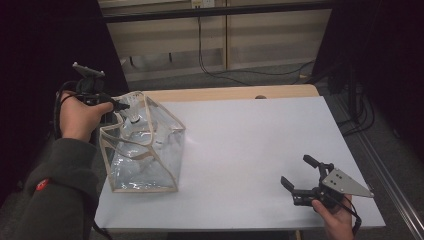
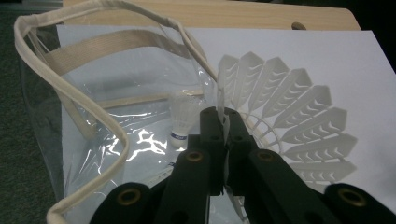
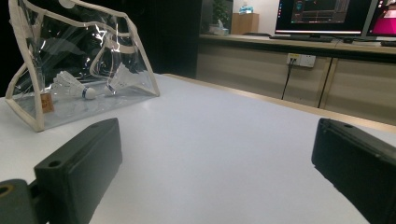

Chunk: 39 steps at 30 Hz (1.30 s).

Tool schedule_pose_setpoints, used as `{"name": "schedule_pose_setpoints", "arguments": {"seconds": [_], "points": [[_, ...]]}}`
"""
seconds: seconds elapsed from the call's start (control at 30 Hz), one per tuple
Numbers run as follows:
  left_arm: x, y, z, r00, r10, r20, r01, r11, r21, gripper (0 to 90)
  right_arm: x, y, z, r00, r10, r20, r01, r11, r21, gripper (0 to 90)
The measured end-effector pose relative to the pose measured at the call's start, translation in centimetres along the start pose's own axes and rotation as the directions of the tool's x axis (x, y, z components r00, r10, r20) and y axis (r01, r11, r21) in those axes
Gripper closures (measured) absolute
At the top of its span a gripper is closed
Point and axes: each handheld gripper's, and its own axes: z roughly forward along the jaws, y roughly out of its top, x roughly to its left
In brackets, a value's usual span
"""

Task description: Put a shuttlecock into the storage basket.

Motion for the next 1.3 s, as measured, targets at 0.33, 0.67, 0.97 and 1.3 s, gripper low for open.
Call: {"name": "schedule_pose_setpoints", "arguments": {"seconds": [0.33, 0.67, 0.97, 1.3], "points": [[0.3, -0.6, 0.3, 1.0, 0.0, 0.004, 0.0, 0.9998, 0.019, 89.1, 0.0, 0.0, 0.0, 1.0, -0.001, 0.0, 0.001, 1.0, 0.0, 1.8], [0.5, -1.2, 0.5, 1.0, 0.001, 0.005, -0.001, 0.9997, 0.024, 89.1, 0.0, 0.0, 0.0, 1.0, -0.003, 0.002, 0.003, 1.0, 0.001, 1.8], [0.4, -1.5, 0.6, 0.9999, 0.001, 0.015, -0.002, 0.9996, 0.028, 89.0, 0.0, 0.0, 0.0, 1.0, -0.002, 0.002, 0.002, 1.0, 0.003, 1.8], [0.3, -2.0, 0.9, 0.9998, 0.006, 0.021, -0.006, 0.9992, 0.04, 88.9, 0.1, 0.0, 0.0, 1.0, 0.0, 0.001, 0.0, 1.0, 0.001, 1.8]]}}
